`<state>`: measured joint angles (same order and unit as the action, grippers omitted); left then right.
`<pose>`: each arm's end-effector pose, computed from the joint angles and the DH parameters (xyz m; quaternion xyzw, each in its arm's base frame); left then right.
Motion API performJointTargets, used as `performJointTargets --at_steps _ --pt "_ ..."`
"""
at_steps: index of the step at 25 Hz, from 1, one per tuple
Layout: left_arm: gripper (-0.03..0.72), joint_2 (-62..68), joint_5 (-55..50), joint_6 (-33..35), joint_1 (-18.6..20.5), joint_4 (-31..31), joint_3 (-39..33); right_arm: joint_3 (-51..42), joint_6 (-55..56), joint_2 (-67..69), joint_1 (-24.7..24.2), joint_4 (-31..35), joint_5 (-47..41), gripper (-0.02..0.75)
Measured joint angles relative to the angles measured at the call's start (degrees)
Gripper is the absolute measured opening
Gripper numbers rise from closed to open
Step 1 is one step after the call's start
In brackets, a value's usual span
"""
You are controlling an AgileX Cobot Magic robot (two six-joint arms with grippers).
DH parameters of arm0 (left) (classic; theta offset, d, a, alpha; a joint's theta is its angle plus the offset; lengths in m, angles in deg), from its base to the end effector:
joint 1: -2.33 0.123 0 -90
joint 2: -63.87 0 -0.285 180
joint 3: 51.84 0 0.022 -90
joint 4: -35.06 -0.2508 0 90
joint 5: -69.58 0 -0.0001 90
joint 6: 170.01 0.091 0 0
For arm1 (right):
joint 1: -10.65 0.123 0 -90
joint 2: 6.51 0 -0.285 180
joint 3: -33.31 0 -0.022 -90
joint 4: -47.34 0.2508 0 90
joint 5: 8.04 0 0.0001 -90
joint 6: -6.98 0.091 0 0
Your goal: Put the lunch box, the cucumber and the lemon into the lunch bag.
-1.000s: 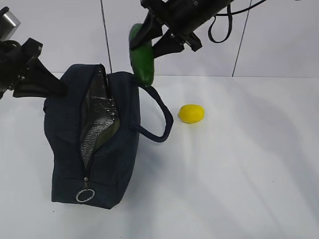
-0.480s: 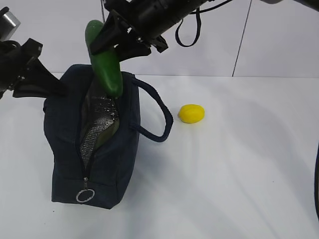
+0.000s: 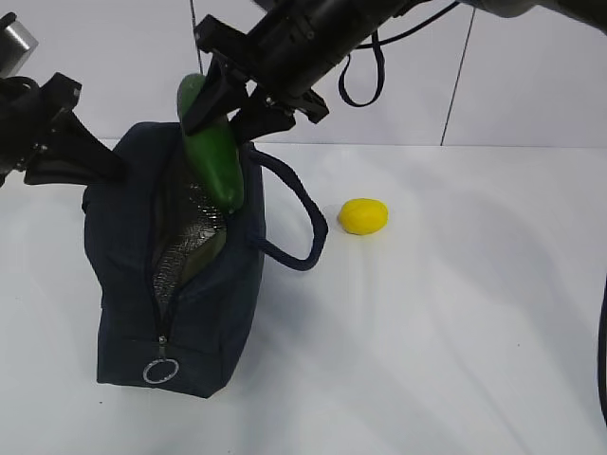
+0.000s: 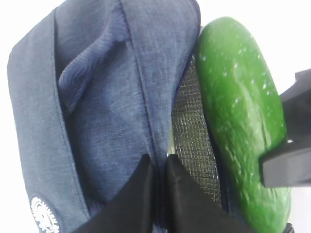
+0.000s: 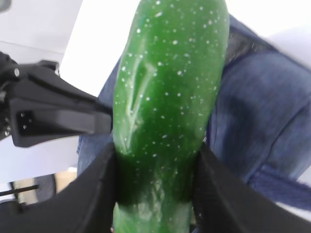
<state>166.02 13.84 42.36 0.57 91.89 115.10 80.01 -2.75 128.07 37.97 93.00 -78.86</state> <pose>0.3229 -0.0730 0.2557 0.0317 0.9074 -0.3802 0.1760 0.3999 0.2758 0.2983 -0.2332 0.8771 0.4052 0.1097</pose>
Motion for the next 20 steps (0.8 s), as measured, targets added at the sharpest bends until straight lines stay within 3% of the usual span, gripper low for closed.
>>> performJointTargets --at_steps 6,14,20 --pt "0.009 0.0 0.95 0.0 0.0 0.0 0.0 -6.16 -0.27 -1.25 1.67 0.55 0.1 0.342" --pt "0.009 0.0 1.09 0.0 0.0 -0.07 0.0 -6.62 -2.92 -1.37 2.45 0.96 0.1 0.344" --pt "0.009 0.0 0.99 0.0 0.0 -0.07 0.0 -6.62 -5.83 -0.51 2.55 1.25 0.1 0.401"
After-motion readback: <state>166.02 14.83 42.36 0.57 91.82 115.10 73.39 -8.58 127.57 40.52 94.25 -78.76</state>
